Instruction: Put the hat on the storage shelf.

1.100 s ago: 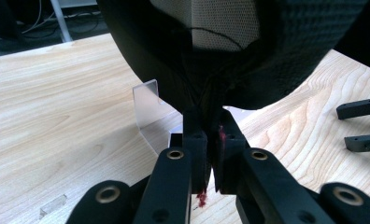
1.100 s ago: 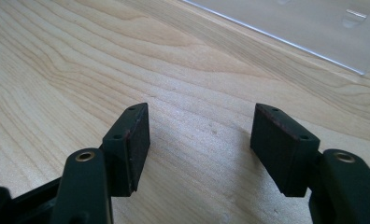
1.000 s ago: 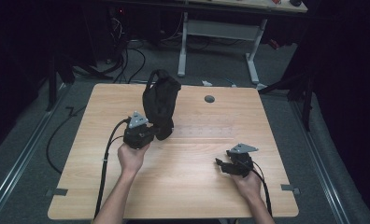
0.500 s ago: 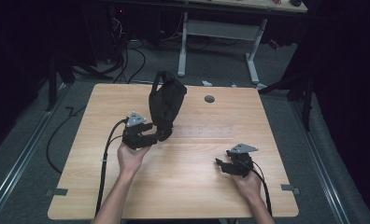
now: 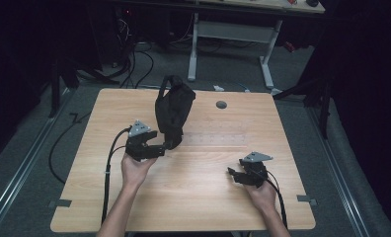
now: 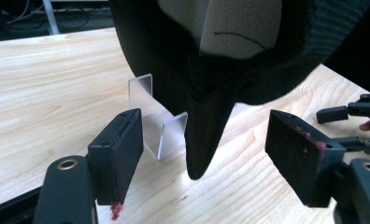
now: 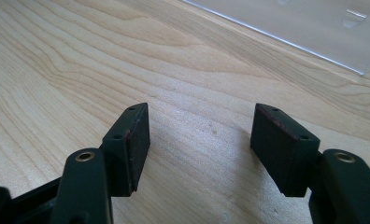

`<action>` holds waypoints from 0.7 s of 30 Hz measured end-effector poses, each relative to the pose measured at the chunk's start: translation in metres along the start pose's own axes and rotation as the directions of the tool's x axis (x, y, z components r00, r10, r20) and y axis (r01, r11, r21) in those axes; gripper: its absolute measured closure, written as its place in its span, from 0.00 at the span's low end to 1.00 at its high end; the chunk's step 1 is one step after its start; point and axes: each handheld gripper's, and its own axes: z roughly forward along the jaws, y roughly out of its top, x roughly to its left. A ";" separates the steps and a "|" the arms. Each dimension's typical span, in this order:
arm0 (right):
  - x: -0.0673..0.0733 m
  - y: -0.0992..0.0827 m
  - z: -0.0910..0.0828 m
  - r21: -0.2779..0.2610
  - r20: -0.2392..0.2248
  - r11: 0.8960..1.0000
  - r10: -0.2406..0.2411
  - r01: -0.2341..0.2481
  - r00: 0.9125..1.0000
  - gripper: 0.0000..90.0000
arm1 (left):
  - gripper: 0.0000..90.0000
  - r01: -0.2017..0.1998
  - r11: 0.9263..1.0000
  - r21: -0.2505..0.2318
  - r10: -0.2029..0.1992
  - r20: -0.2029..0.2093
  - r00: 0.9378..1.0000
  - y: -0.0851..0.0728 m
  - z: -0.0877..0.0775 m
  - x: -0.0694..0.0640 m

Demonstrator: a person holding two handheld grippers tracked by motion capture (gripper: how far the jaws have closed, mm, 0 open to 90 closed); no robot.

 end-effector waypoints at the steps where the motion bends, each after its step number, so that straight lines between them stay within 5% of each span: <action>1: 0.000 0.000 0.000 0.001 -0.001 1.000 0.003 -0.003 1.000 0.42 | 0.31 -0.004 1.000 0.003 0.004 0.000 1.000 0.000 -0.001 0.000; 21: 0.000 0.000 0.000 0.001 -0.001 1.000 0.003 -0.003 1.000 0.42 | 0.33 0.020 1.000 -0.011 -0.020 -0.020 1.000 0.001 -0.030 0.010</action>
